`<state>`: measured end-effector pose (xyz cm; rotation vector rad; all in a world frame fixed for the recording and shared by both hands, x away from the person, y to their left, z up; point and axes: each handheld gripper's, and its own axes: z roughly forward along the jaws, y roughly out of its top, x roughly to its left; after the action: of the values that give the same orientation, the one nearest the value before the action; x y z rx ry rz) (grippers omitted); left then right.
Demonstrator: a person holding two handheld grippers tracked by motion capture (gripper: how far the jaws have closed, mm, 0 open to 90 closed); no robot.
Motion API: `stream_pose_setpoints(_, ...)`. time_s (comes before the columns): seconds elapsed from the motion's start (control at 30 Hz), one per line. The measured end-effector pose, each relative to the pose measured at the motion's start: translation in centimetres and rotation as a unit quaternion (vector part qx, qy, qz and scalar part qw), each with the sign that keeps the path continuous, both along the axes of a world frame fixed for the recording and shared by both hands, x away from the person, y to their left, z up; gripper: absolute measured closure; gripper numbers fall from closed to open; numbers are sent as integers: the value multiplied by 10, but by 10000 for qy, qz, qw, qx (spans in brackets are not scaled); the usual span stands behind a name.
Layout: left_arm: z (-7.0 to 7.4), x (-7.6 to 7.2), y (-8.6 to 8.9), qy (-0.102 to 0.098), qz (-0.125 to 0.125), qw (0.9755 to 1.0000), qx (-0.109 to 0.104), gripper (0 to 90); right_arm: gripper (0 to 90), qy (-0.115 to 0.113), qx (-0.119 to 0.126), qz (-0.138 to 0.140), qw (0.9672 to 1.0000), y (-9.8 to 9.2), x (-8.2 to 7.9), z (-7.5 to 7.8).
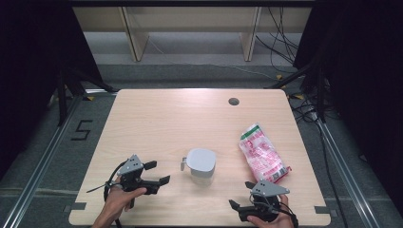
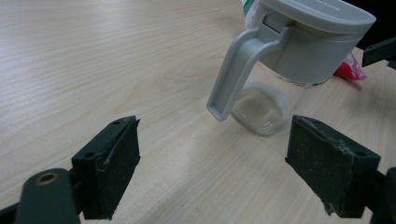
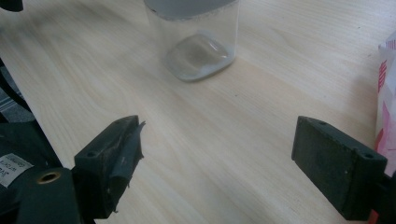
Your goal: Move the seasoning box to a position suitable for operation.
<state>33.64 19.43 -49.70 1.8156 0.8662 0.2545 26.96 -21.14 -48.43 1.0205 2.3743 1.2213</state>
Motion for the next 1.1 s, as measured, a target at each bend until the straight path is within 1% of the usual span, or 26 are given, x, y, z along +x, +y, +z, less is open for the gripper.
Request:
stream_pose_setpoints(0.03,0,0,0,0,0,10000,0,168,167,0,0,0,10000,0,0,0)
stream_pose_setpoints(0.07,0,1,0,-12,-36,10000,-12,173,167,-37,67,12,10000,0,0,0)
stream_pose_setpoints(0.13,-1,1,0,-19,-37,10000,3,175,167,-15,86,-9,10000,1,0,1)
stream_pose_setpoints(0.2,-1,1,0,-11,-37,10000,-3,179,167,-6,41,-20,10000,0,0,0)
stream_pose_setpoints(0.47,-1,3,-1,-45,-13,10000,-22,193,172,-48,63,40,10000,1,1,0)
stream_pose_setpoints(0.53,-1,4,-3,-75,-81,9999,-10,205,172,-47,79,38,10000,1,1,1)
stream_pose_setpoints(0.57,-1,5,-5,-97,-125,9999,-37,230,172,-3,103,109,9999,1,1,1)
stream_pose_setpoints(0.63,0,6,-6,-104,-143,9998,-66,239,173,-13,92,113,9999,1,1,1)
stream_pose_setpoints(0.67,0,8,-8,-158,-188,9997,-16,239,174,-20,94,113,9999,1,1,1)
stream_pose_setpoints(0.7,1,11,-10,-199,-248,9995,-22,250,174,-37,99,137,9998,1,2,1)
stream_pose_setpoints(0.73,2,13,-12,-243,-243,9994,1,258,174,-52,82,158,9998,1,2,1)
stream_pose_setpoints(0.77,3,17,-13,-277,-334,9991,2,307,176,2,104,131,9999,1,2,0)
stream_pose_setpoints(0.8,4,20,-15,-309,-352,9989,-49,307,176,2,104,131,9999,1,2,0)
stream_pose_setpoints(0.83,5,23,-17,-321,-422,9985,-130,321,177,-50,69,77,9999,1,1,0)
stream_pose_setpoints(0.87,6,27,-19,-375,-503,9980,-97,332,177,-71,53,47,9999,1,1,1)
stream_pose_setpoints(0.9,6,30,-20,-482,-627,9969,-31,343,178,-16,84,139,9999,1,2,0)
stream_pose_setpoints(0.93,7,32,-22,-449,-613,9971,-45,358,178,-47,63,-14,10000,2,1,0)
stream_pose_setpoints(1.0,8,37,-24,-386,-693,9968,-133,372,180,-17,47,25,10000,1,1,1)
stream_pose_setpoints(1.03,8,39,-25,-398,-816,9957,-157,372,180,-17,47,25,10000,1,1,1)
stream_pose_setpoints(1.07,7,41,-27,-411,-875,9952,-154,377,181,-14,48,21,10000,2,1,1)
stream_pose_setpoints(1.1,7,41,-28,-455,-909,9948,-74,385,182,-36,63,3,10000,2,1,0)
